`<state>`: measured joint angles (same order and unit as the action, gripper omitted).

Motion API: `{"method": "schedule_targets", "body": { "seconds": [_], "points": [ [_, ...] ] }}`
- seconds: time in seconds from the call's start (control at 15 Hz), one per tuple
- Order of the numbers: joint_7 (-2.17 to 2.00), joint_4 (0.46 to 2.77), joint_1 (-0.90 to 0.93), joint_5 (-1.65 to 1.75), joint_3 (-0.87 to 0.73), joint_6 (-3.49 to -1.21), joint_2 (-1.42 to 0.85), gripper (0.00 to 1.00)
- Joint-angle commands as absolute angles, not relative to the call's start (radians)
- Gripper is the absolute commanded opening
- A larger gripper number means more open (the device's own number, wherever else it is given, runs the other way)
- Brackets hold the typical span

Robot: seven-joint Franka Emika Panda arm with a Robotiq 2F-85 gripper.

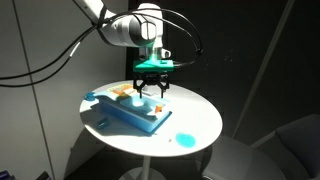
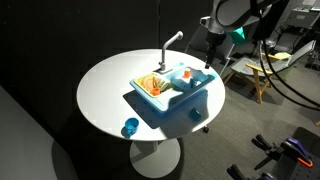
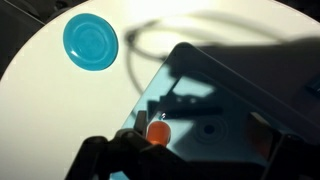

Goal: Remove the orange cup from the sink and place it on the table without changing its upside down position

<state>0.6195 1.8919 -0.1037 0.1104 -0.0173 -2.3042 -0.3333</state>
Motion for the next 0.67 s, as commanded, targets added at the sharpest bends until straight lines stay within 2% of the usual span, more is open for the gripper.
{"method": "schedule_targets", "body": {
  "seconds": [0.0,0.6],
  "points": [
    [0.669,1.885,-0.124,0.104,-0.003,-2.332,-0.341,1.0],
    [0.514,1.769,-0.113,0.08,-0.006,-2.388,-0.408,1.0]
  ]
}}
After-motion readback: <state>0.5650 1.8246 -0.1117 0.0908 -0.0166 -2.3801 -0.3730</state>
